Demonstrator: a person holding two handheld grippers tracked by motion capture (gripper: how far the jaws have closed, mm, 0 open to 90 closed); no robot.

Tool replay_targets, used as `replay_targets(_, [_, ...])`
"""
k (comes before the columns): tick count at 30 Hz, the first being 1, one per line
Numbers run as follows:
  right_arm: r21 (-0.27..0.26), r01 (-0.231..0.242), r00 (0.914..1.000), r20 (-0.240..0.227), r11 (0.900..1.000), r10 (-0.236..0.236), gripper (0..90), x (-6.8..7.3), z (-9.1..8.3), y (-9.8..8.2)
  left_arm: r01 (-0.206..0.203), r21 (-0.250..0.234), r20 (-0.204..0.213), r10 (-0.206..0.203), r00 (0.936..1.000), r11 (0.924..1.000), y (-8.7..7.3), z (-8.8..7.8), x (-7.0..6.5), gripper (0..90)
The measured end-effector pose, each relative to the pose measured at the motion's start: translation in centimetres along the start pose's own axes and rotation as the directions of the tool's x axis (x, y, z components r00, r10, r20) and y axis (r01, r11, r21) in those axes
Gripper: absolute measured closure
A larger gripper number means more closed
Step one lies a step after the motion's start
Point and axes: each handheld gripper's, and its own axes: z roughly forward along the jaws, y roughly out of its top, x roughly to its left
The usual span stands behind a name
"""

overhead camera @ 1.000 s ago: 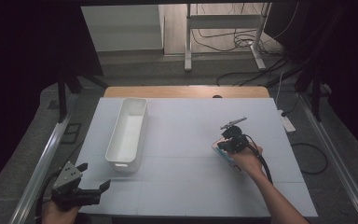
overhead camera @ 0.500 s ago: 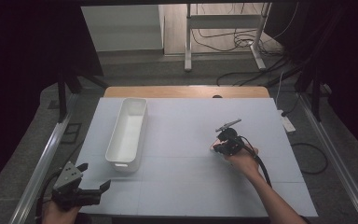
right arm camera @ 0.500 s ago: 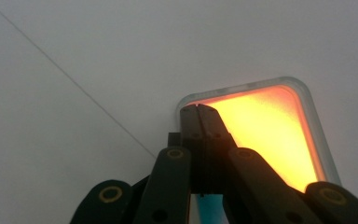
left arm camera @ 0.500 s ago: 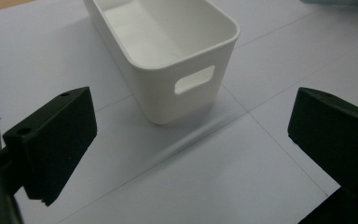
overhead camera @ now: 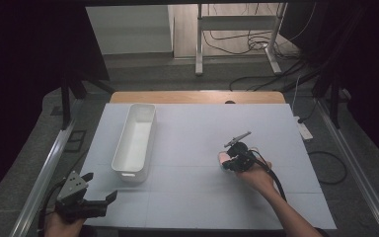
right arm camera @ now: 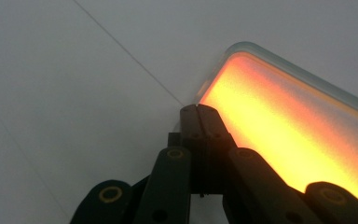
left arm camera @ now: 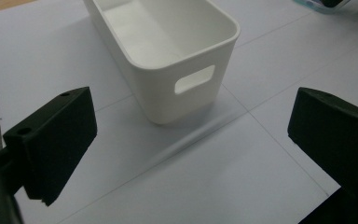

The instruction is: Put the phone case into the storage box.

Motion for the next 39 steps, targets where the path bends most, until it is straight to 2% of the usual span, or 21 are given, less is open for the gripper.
replay_targets(5, [0.006, 0.013, 0.9999, -0.006, 1.0, -0.013, 89.6, 0.4, -0.2, -0.3, 0.001, 0.0, 0.0, -0.001, 1.0, 1.0, 0.0, 0.0, 0.0, 2.1])
replay_targets(18, [0.029, -0.005, 0.9997, -0.022, 1.0, 0.006, 89.6, 0.2, -1.3, -1.9, -0.002, 0.004, -0.001, 0.002, 1.0, 1.0, 0.1, 0.1, 0.0, 2.2])
replay_targets(29, [0.048, -0.032, 0.9995, -0.002, 0.998, 0.032, 89.6, -1.0, -2.4, -3.5, -0.006, 0.007, -0.003, 0.006, 1.0, 1.0, 0.1, 0.1, -0.1, 2.2])
replay_targets(39, [0.045, -0.061, 0.9977, 0.033, 0.997, 0.059, 89.6, -2.3, -2.8, -3.9, -0.007, 0.006, -0.004, 0.007, 1.0, 1.0, 0.1, 0.1, -0.1, 2.2])
